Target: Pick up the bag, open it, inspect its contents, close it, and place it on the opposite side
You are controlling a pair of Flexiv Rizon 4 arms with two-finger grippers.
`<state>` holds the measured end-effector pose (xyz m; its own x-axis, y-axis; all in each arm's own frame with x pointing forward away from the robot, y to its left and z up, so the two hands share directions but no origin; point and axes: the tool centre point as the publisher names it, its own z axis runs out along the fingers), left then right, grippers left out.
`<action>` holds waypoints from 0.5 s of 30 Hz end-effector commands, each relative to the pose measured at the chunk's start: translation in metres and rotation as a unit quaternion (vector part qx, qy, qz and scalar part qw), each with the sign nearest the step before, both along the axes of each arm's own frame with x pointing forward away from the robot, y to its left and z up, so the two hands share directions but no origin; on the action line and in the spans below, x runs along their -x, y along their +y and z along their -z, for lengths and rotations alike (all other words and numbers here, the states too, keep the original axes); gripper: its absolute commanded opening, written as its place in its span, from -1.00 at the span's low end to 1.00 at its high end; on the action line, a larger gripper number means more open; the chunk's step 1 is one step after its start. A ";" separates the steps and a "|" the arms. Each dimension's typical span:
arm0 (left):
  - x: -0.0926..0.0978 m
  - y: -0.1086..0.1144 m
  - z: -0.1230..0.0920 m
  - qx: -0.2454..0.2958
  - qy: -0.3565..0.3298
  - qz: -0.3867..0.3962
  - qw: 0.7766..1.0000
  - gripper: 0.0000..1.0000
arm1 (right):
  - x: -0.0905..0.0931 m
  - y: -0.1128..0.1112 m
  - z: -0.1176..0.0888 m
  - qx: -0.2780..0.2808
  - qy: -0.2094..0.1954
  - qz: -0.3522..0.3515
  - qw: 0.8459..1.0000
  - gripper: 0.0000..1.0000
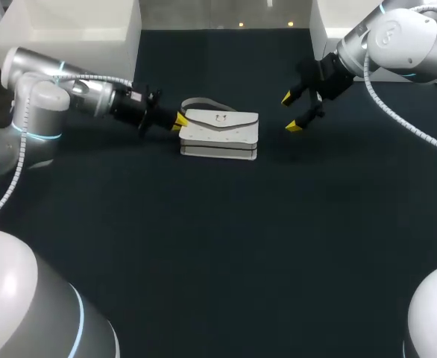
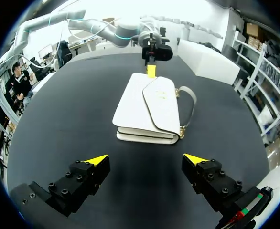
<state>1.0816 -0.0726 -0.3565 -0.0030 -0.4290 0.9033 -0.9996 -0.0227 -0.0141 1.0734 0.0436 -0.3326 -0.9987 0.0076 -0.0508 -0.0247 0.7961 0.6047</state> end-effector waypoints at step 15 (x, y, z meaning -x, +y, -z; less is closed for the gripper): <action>0.003 -0.003 0.002 0.009 -0.005 -0.008 1.000 -1.00 | -0.001 0.000 0.001 0.000 0.001 -0.001 1.000 1.00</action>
<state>1.0857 -0.0752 -0.3575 -0.0045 -0.4145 0.9100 -0.9998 -0.0177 -0.0130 1.0734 0.0436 -0.3326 -0.9987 0.0076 -0.0509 -0.0247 0.7961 0.6046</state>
